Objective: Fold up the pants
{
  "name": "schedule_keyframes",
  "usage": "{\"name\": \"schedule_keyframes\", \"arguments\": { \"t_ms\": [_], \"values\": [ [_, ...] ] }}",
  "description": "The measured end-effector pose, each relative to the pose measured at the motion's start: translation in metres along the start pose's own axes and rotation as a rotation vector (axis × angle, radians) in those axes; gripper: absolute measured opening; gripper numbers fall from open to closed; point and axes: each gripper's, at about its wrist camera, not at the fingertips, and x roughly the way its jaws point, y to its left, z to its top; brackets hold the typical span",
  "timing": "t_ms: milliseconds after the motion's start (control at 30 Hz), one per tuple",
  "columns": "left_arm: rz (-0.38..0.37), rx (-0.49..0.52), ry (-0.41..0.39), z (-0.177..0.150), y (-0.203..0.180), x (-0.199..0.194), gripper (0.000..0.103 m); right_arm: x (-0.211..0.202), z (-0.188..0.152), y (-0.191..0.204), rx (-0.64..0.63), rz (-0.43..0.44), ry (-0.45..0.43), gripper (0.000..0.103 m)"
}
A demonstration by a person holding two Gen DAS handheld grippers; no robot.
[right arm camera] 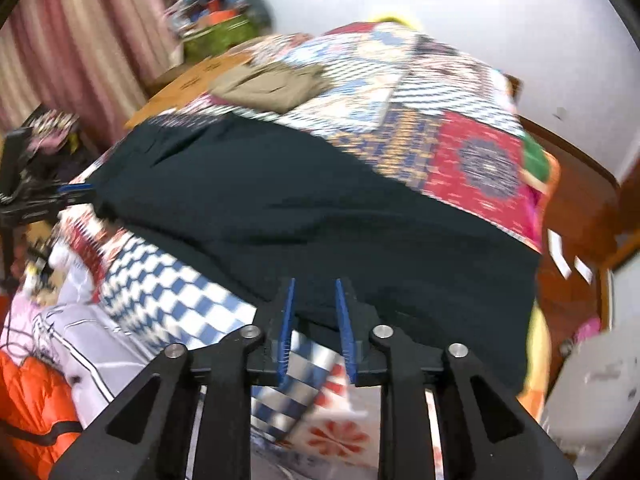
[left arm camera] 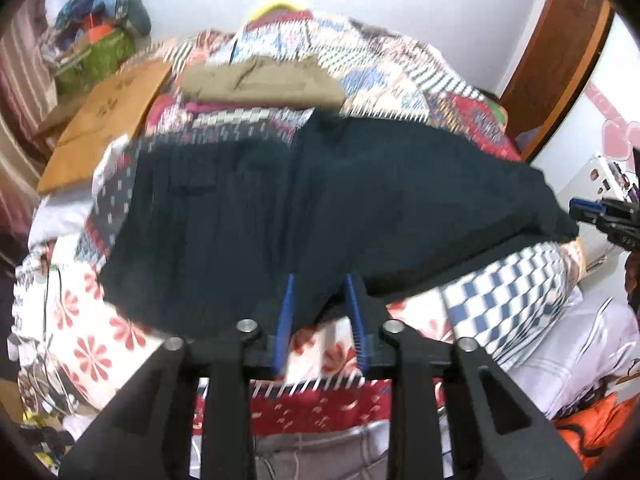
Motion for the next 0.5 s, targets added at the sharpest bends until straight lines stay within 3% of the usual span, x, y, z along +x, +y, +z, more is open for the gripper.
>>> {"name": "schedule_keyframes", "arguments": {
  "t_ms": [200, 333, 500],
  "values": [
    [-0.042, 0.056, -0.053, 0.038, -0.036, 0.001, 0.033, -0.027, -0.027, -0.045, 0.133, -0.144, -0.038, 0.035],
    [-0.092, 0.076, -0.029, 0.059, -0.064, 0.023, 0.034, -0.034, -0.051, -0.07, 0.211, -0.232, -0.025, 0.035],
    [-0.131, 0.119, 0.015, 0.07, -0.1, 0.053, 0.034, -0.034, -0.074, -0.095, 0.322, -0.234, -0.023, 0.035]
  ]
}}
